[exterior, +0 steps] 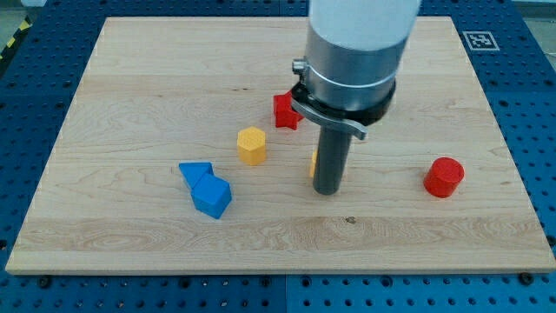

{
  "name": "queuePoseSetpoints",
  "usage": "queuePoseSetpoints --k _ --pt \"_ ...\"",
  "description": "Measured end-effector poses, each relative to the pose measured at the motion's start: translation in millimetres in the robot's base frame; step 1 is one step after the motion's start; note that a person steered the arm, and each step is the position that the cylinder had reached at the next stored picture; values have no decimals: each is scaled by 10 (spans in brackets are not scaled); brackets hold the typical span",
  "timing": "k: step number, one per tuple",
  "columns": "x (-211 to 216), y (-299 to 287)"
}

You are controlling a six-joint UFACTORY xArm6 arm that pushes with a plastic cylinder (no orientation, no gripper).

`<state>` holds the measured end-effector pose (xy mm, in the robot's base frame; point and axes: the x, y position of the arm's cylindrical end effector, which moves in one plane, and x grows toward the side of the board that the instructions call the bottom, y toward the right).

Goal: Move the yellow heart closer to the yellow hexagon

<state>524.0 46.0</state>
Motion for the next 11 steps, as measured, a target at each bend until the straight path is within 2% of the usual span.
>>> queuePoseSetpoints --k 1,3,5,10,11 --pt "-6 -134" --pt "103 487" --pt "-158 478" --pt "-309 -352" --pt "4 149"
